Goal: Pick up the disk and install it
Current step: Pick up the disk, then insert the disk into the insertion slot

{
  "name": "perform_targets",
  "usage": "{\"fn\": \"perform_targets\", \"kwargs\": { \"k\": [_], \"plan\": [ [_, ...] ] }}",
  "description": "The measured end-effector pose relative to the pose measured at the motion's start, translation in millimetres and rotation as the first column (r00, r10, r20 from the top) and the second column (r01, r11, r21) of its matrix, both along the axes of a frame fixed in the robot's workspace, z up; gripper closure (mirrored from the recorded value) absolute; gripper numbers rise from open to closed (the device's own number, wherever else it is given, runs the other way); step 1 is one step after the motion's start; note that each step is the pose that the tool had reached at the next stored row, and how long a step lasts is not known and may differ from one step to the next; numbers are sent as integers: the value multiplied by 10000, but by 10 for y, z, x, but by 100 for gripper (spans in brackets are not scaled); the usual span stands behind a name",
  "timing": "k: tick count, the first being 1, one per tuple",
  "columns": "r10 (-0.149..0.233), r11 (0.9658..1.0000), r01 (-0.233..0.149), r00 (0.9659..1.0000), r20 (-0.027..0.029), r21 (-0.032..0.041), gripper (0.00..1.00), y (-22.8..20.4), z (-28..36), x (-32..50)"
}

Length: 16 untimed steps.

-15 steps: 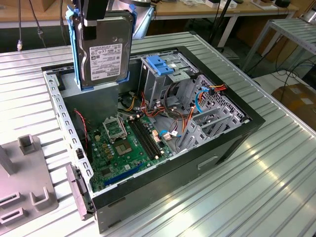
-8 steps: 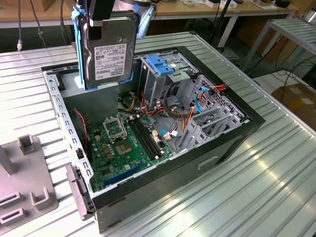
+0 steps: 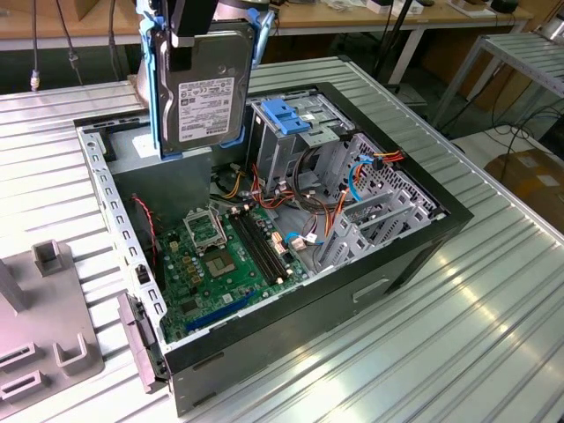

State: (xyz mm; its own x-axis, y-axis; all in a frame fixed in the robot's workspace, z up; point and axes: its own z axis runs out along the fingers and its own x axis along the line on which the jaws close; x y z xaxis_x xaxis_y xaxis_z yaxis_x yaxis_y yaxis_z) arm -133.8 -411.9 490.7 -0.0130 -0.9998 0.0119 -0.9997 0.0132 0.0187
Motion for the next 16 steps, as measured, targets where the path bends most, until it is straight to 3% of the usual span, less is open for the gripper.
{"fn": "perform_targets", "kwargs": {
  "k": [7, 16],
  "plan": [
    [0, 10000, 0, 10000, -1, -1, 63, -10, -3, 96],
    [0, 10000, 0, 10000, -1, -1, 63, -10, -4, 109]
  ]
}}
